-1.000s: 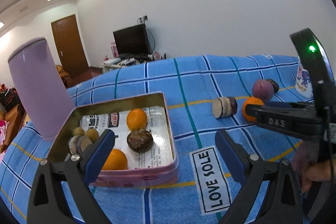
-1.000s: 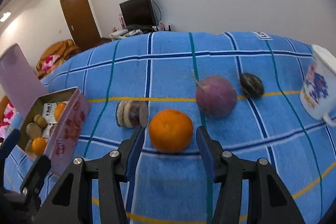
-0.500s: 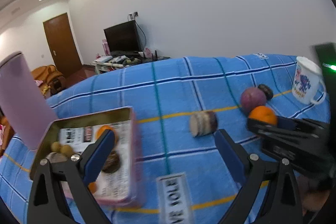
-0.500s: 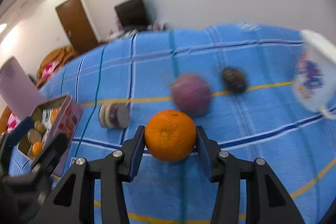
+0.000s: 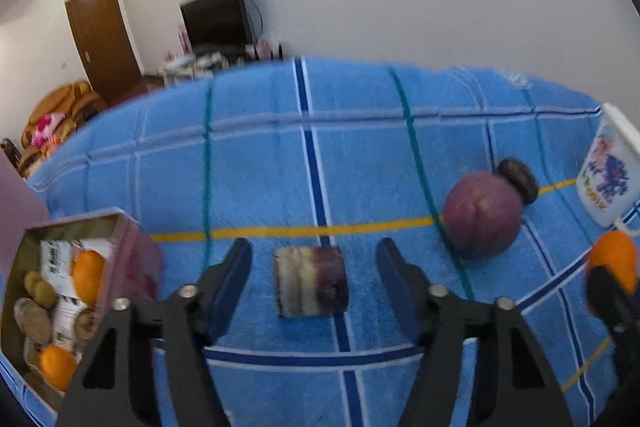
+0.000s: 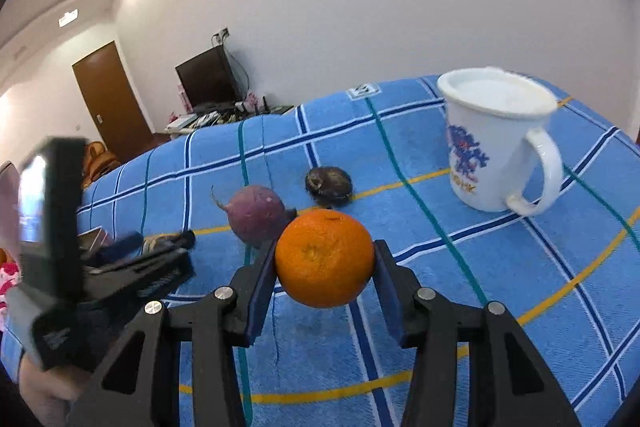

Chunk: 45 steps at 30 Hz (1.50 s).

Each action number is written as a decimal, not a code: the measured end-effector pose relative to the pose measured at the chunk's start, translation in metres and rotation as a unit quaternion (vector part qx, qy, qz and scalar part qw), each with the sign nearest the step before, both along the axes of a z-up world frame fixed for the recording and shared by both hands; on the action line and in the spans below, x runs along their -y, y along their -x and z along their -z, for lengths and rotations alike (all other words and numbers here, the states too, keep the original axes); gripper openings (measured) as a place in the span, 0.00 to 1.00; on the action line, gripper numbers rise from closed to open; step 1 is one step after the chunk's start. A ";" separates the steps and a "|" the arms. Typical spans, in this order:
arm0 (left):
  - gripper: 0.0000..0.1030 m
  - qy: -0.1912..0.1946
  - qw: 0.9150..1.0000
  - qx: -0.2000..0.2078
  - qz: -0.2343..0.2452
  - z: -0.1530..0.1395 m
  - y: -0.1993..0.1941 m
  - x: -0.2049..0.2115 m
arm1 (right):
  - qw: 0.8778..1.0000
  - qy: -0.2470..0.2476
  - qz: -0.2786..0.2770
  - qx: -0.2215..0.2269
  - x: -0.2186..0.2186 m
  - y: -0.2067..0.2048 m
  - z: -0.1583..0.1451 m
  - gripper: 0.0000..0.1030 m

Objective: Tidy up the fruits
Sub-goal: 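Grasp another orange with the right tool while the left tool grasps a cut yam piece, then carry the orange over the tin with the right tool while the left tool carries the yam piece there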

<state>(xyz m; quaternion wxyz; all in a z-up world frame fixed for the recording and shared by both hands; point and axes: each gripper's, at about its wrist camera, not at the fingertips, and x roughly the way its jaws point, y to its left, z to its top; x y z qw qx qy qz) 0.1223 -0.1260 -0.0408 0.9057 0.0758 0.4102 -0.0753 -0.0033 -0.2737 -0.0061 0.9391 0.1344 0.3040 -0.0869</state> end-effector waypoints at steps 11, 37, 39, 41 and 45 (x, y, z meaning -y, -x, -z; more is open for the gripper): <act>0.38 -0.007 0.999 -0.016 0.030 0.003 -0.009 0.017 | 0.997 0.042 0.042 0.047 -0.012 0.035 -0.016 0.47; 0.37 -0.013 0.996 0.082 0.042 -0.023 0.094 -0.027 | 0.989 0.099 0.091 0.065 -0.030 0.069 -0.022 0.48; 0.37 -0.010 0.996 0.082 0.044 -0.023 0.098 -0.030 | 0.988 0.105 0.092 0.064 -0.032 0.069 -0.022 0.48; 0.37 -0.008 0.995 0.084 0.045 -0.023 0.101 -0.034 | 0.987 0.112 0.094 0.063 -0.035 0.070 -0.023 0.48; 0.37 -0.008 0.994 0.092 0.052 -0.025 0.110 -0.037 | 0.987 0.111 0.096 0.064 -0.039 0.076 -0.023 0.48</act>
